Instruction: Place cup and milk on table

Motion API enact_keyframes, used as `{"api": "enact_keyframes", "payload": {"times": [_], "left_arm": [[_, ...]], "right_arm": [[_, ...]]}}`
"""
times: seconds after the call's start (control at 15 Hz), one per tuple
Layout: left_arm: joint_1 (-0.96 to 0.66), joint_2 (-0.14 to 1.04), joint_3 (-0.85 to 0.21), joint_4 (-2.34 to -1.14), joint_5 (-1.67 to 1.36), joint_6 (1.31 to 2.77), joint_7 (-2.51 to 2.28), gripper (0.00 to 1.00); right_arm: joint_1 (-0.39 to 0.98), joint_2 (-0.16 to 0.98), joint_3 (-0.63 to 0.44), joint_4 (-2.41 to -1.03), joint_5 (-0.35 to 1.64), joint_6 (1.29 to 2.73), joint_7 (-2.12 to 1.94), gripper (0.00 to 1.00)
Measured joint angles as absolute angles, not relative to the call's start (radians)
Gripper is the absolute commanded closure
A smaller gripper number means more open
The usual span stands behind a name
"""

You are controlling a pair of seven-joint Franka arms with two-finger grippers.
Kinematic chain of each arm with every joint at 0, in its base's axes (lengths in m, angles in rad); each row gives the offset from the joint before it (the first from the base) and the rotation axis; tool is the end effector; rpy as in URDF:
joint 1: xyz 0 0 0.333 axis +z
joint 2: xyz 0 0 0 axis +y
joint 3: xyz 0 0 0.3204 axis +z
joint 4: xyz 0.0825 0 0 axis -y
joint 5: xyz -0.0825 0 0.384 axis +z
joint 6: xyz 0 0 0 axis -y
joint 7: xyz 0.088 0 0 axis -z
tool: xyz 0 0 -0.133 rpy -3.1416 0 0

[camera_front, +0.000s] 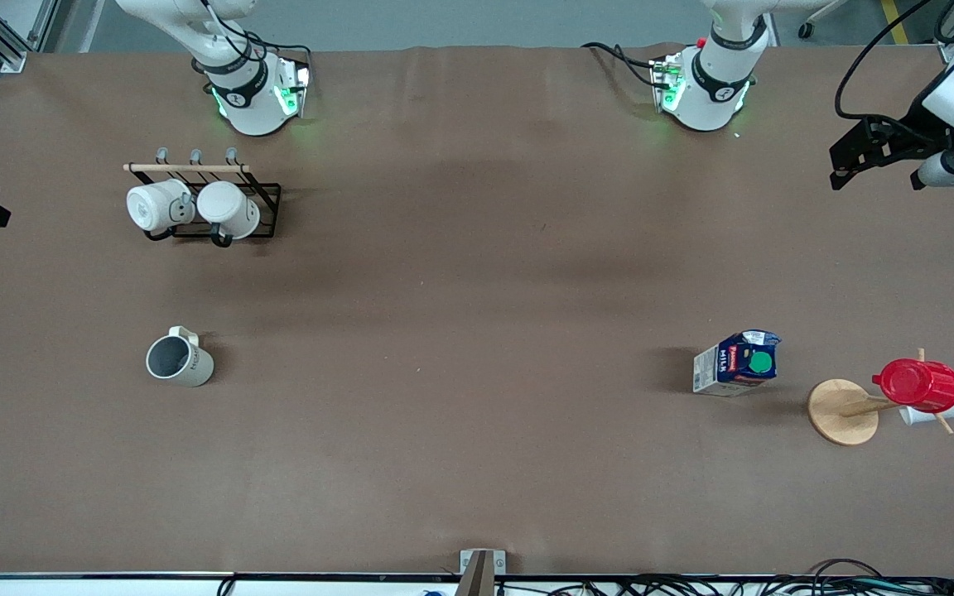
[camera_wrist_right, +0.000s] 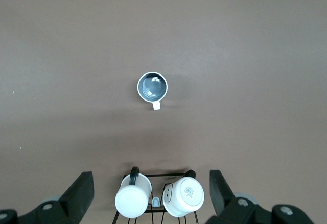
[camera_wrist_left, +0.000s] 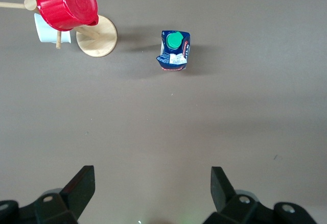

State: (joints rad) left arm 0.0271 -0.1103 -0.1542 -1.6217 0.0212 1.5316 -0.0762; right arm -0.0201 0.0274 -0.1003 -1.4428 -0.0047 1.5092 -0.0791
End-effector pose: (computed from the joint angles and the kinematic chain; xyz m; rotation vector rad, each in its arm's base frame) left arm 0.5118 -0.0671 0.6339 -3.1045 0.0762 -0.0352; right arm 0.5541 -0.0668 0.6423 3.1291 -0.0651 0.0598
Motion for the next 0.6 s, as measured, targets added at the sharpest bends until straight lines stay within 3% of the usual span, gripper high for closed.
{"api": "enact_keyframes", "payload": {"times": [0.27, 0.6], "left_arm": [[0.029, -0.099, -0.149, -1.609, 0.021, 1.534, -0.076, 0.00], [0.031, 0.014, -0.146, -1.593, 0.035, 1.596, -0.078, 0.00]], "right_arm": [[-0.020, 0.031, -0.100, -1.443, -0.005, 1.511, -0.079, 0.00], [-0.020, 0.051, -0.099, -1.443, -0.005, 1.510, -0.079, 0.00]]}}
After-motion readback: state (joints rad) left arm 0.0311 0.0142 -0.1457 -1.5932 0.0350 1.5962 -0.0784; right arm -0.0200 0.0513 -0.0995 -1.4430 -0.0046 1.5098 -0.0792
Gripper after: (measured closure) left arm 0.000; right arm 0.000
